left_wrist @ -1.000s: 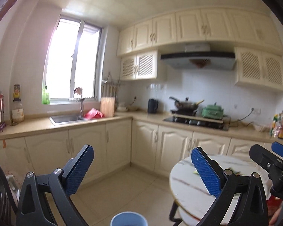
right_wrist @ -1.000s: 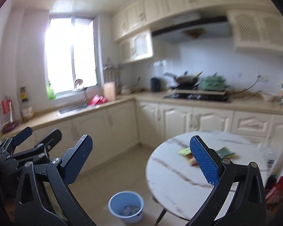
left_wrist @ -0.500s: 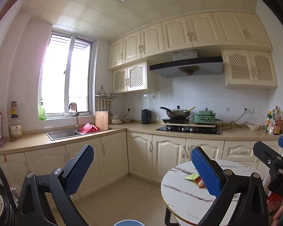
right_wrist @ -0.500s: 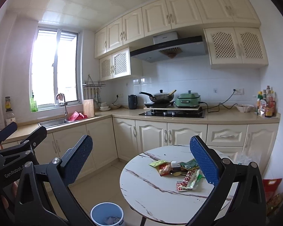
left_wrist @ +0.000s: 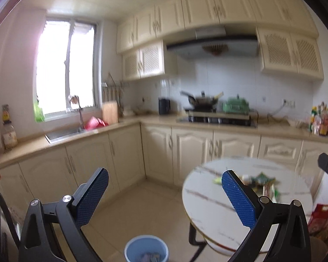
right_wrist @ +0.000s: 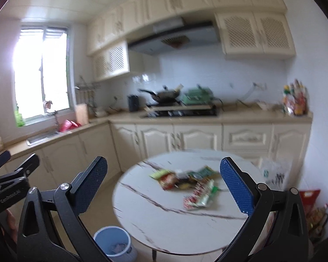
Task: Collect trash
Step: 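Move both tools back toward the table, then grasp the white rice-cracker bag with the right gripper while the left gripper grasps the ginger root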
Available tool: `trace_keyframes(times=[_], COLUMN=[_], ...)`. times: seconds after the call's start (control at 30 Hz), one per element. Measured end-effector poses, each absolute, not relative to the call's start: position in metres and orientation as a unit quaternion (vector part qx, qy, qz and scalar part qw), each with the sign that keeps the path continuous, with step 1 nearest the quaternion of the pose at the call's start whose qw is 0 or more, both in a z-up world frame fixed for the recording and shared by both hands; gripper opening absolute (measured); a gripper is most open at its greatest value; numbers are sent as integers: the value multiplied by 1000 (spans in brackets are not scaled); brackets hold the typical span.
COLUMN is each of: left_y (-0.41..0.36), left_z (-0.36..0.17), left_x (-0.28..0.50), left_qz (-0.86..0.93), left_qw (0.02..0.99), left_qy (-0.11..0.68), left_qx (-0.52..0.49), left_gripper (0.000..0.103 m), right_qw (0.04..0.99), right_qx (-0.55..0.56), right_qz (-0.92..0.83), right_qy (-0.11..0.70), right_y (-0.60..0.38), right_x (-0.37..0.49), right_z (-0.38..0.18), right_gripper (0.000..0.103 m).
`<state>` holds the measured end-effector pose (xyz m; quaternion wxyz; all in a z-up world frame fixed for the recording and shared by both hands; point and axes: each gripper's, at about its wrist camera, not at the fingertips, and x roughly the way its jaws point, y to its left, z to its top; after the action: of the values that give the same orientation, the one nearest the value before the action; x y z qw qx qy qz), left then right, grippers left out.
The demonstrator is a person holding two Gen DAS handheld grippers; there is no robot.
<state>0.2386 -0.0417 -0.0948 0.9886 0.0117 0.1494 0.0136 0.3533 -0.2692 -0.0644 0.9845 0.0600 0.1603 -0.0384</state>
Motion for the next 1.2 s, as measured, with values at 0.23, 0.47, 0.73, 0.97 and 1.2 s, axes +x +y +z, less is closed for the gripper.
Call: trace_keyframes(times=[0.23,0.47,0.73,0.97,1.2], left_y=[-73,-84,-94,-117,-147], left_z=[-116,-114,-134,-142,-145], left_x=[311,379,445,496,530], left_qz=[-11,-20,-31,-72,-128], left_qw=[972,960,946,934,921], left_qy=[235,275,316,346,366], left_qx=[24,41,61,53,44], left_gripper=[102,102,102,102,102], right_qw=[958,927,899,876,881], right_qx=[85,89,51,62,74], right_qz=[-107,-128,-104,-94,-46], right_qy=[252,342,422,469,464], right_y=[-330,-365,-357,-374,-395], right_x=[402,466,554,591,573], right_z=[-130,-195,-255,-289,-286], right_gripper=[103,103,101,74,63])
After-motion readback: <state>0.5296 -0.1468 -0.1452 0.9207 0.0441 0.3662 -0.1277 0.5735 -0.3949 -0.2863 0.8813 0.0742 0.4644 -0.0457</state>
